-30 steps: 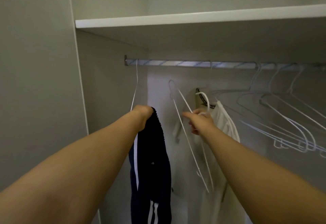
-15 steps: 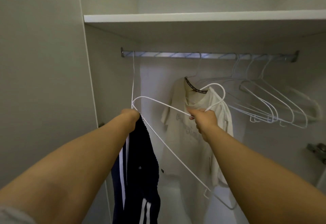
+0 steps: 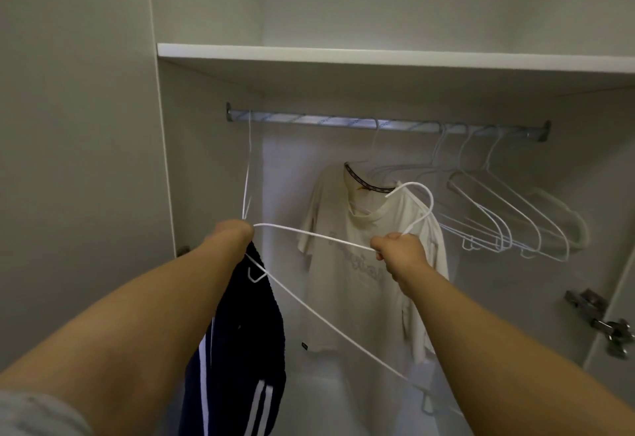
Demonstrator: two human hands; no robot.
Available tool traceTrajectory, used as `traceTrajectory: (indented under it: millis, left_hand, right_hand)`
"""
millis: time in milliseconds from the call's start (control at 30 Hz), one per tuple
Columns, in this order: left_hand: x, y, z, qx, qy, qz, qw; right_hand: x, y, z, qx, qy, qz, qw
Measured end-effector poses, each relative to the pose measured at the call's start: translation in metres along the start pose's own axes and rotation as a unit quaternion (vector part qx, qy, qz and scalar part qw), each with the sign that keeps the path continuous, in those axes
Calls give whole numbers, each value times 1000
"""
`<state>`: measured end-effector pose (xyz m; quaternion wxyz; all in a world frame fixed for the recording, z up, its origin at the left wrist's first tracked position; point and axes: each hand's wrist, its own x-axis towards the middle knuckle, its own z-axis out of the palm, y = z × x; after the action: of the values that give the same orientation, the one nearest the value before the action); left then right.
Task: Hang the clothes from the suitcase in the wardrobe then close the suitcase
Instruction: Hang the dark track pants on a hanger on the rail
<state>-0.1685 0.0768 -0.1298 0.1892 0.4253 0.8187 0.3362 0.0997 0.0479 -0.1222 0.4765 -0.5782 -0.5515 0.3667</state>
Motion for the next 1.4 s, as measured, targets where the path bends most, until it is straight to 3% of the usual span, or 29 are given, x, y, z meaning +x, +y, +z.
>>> traceTrajectory:
  millis: [133, 267, 500, 567, 667, 700, 767, 900, 1000, 1067, 1100, 1133, 1200, 1267, 1333, 1400]
  left_hand:
    - [-24, 11, 5, 87, 40, -17, 995]
    - [-50, 29, 15, 144, 52, 39, 987]
    - [-91, 67, 42, 41, -50, 173, 983]
    - [-94, 67, 40, 112, -66, 223, 966]
    - [-97, 60, 31, 333, 50, 303, 891]
    - [-96, 58, 30, 363, 90, 330, 867]
    - [-94, 57, 31, 342, 95, 373, 857]
    - [-106, 59, 44, 282, 54, 397, 872]
    - [-116, 60, 59, 209, 80, 403, 887]
    - [-116, 64, 59, 135, 88, 382, 910]
    - [-115, 66, 56, 106, 92, 368, 919]
    - [-114, 68, 53, 88, 100, 360, 923]
    - [-112, 71, 47, 69, 115, 366, 921]
    - [-112, 74, 42, 58, 129, 382, 913]
    - [-111, 75, 39, 56, 142, 394, 906]
    - [-108, 73, 35, 61, 166, 397, 900]
  right_hand:
    - [1, 4, -8, -12, 5, 13, 1000]
    - [0, 6, -3, -27, -7, 10, 1000]
    - [1, -1, 22, 10, -42, 13, 999]
    - [5, -5, 15, 50, -32, 29, 998]
    - [8, -11, 0, 60, -43, 19, 997]
    - [7, -13, -3, 59, -50, 6, 997]
    - [6, -18, -6, 44, -55, -27, 997]
    - [10, -26, -18, -105, 59, -157, 980]
    - [5, -23, -19, -226, 182, -212, 933]
    - [-4, -16, -11, -232, 256, -281, 896]
    - [-7, -12, -7, -223, 256, -316, 886]
    - [-10, -8, -2, -206, 210, -323, 899]
    - [-12, 1, 9, -188, 40, -267, 944]
    - [-11, 10, 19, -208, -102, -222, 947]
    - [-13, 15, 24, -179, -154, -208, 949]
    - [-15, 20, 25, -162, -134, -251, 945]
